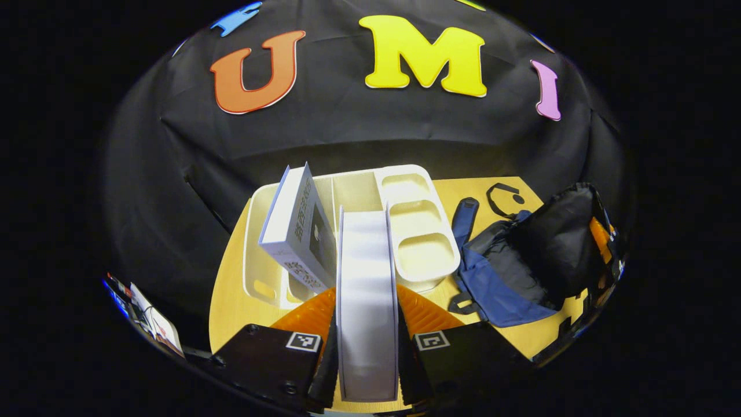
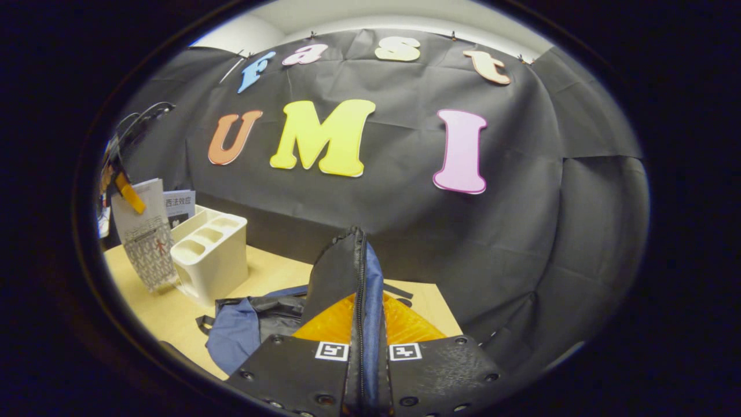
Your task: Open the schoolbag, grab two books from the bookshelf and put them into the schoolbag.
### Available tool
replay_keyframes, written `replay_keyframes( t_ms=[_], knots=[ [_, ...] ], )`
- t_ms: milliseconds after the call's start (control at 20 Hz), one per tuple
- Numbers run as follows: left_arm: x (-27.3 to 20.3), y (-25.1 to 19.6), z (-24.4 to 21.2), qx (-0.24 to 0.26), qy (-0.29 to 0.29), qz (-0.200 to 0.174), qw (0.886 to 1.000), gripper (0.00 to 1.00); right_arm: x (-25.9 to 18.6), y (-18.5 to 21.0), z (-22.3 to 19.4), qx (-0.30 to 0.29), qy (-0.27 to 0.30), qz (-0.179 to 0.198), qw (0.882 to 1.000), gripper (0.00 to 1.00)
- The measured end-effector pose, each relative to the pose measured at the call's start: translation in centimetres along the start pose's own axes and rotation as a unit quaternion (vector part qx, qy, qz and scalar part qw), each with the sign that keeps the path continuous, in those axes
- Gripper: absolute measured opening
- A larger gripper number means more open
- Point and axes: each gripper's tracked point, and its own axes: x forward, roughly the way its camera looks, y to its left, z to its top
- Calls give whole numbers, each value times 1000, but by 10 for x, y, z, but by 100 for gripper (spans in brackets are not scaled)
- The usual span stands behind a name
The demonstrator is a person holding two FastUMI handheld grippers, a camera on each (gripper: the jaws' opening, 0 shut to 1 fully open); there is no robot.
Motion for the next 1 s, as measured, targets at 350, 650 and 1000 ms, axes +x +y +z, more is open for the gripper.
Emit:
replay_keyframes(
  t_ms=[350, 650, 1000],
  knots=[
    [-37, -3, -50, -70, -14, -43, 997, 45, 3, -3, -10, 25, 19, -3, 999, 11],
    [-45, -38, -63, -165, -18, -125, 978, 45, 4, -4, -10, 24, 27, -7, 999, 11],
    [-40, -100, -40, -226, -43, -222, 948, 45, 8, -4, -3, 14, 31, 1, 999, 11]
  ],
)
